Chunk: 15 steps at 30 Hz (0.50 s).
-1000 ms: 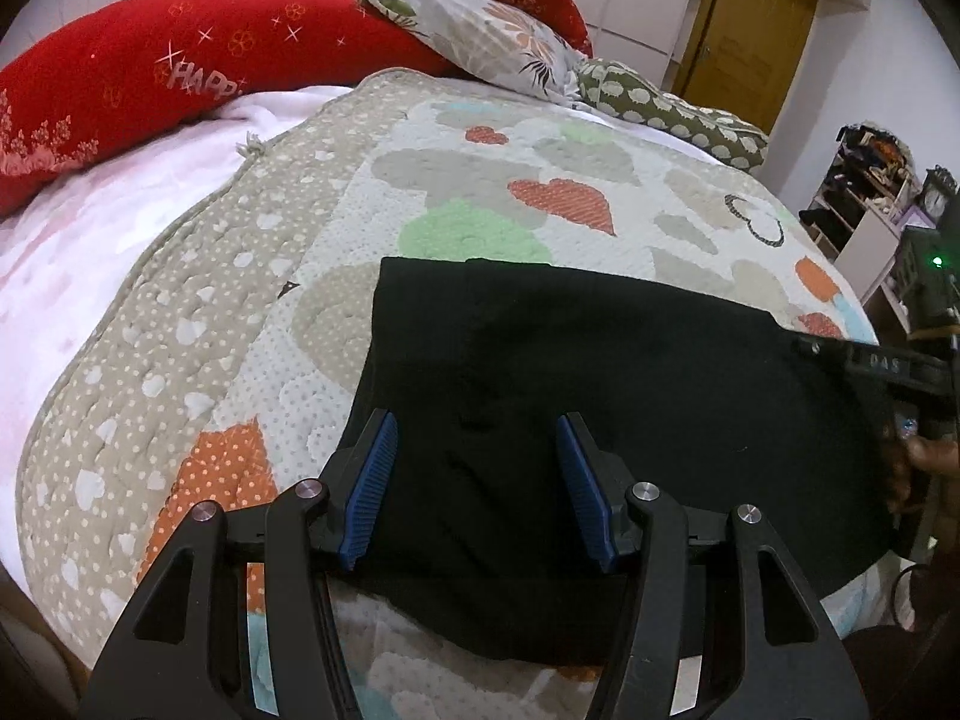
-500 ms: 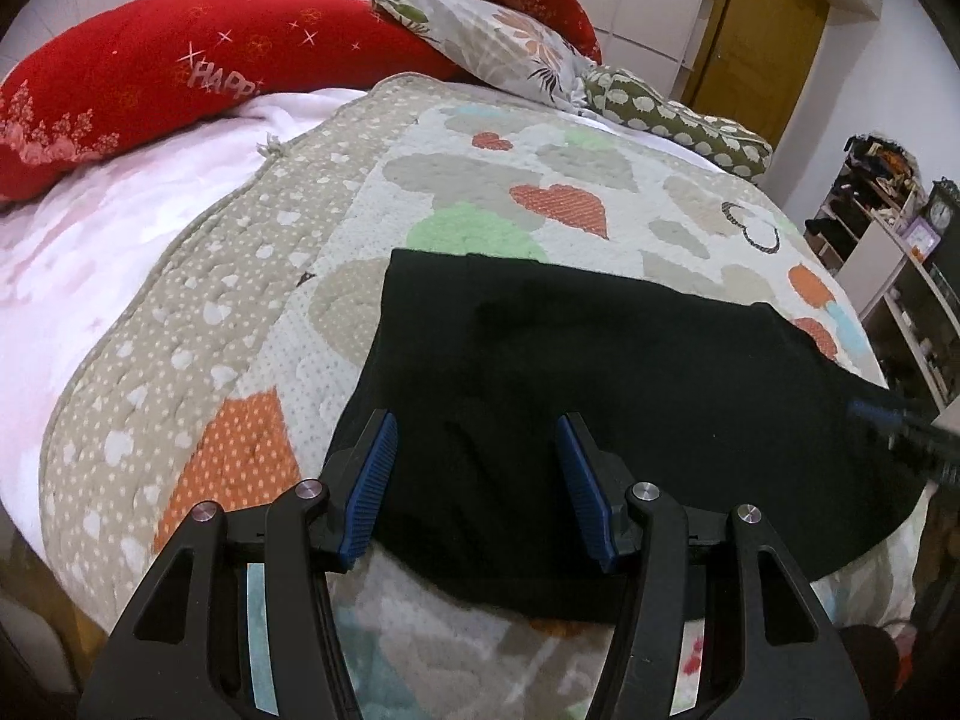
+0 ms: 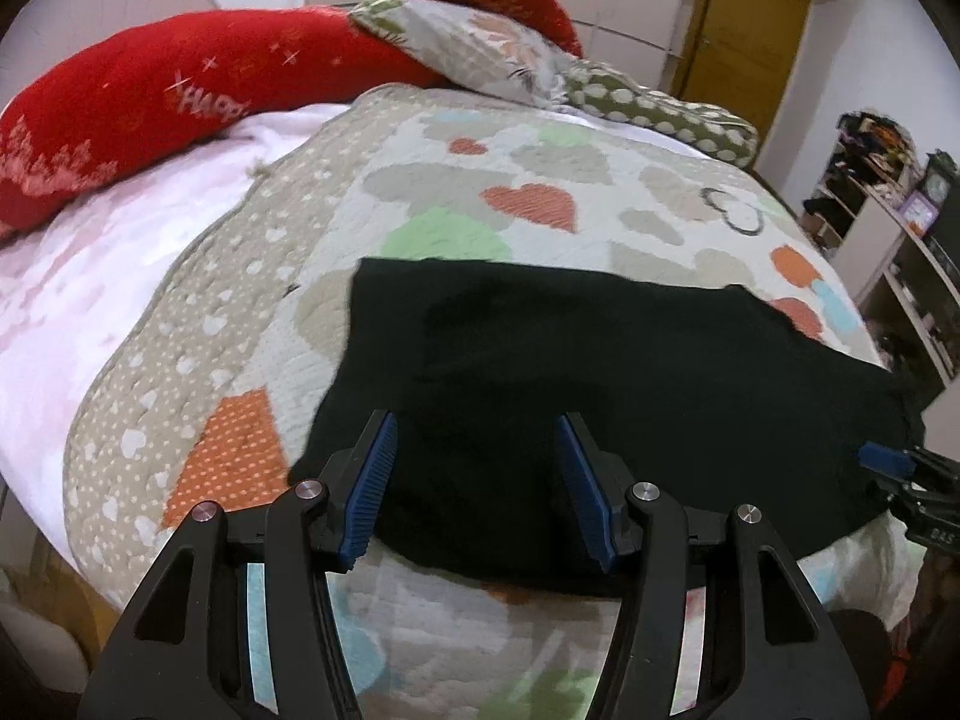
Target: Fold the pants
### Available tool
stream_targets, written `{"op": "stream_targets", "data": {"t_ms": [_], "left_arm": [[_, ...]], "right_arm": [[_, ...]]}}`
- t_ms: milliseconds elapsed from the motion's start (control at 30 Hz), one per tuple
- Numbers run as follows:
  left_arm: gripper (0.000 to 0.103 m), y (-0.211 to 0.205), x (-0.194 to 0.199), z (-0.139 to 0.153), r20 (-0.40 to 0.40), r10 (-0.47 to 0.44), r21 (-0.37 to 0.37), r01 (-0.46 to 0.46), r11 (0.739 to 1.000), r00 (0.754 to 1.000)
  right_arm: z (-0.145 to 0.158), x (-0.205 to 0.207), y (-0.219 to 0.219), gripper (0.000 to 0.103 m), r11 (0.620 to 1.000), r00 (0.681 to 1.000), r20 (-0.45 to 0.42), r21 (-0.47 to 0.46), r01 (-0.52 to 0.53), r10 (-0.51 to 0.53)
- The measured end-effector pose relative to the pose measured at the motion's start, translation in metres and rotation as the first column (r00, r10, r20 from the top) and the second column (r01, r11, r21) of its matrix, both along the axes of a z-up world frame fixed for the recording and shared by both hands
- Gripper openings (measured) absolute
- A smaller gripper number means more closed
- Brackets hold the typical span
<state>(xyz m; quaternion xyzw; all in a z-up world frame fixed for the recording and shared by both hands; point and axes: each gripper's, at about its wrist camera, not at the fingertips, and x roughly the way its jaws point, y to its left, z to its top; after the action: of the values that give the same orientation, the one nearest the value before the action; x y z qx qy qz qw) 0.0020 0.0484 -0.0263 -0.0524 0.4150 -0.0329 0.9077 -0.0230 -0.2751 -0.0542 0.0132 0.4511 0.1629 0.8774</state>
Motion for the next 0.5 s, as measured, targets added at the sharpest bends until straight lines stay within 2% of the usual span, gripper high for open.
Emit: {"op": "stream_targets", "data": {"t_ms": [233, 367, 500], "left_arm": [[0.055, -0.031, 0.000, 0.013, 0.018, -0.073, 0.008, 0.073, 0.997, 0.997], [0.055, -0.054, 0.006, 0.013, 0.008, -0.119, 0.021, 0.118, 0.993, 0.993], [0.055, -0.078, 0.012, 0.013, 0.000, -0.173, 0.039, 0.173, 0.984, 0.985]], "right_arm": [[0.005, -0.022, -0.061, 0.047, 0.989, 0.989, 0.011, 0.015, 0.145, -0.145], [-0.012, -0.021, -0.092, 0.047, 0.973, 0.972, -0.044, 0.023, 0.231, -0.230], [-0.009, -0.033, -0.103, 0.047, 0.968, 0.970, -0.030, 0.065, 0.244, -0.242]]}}
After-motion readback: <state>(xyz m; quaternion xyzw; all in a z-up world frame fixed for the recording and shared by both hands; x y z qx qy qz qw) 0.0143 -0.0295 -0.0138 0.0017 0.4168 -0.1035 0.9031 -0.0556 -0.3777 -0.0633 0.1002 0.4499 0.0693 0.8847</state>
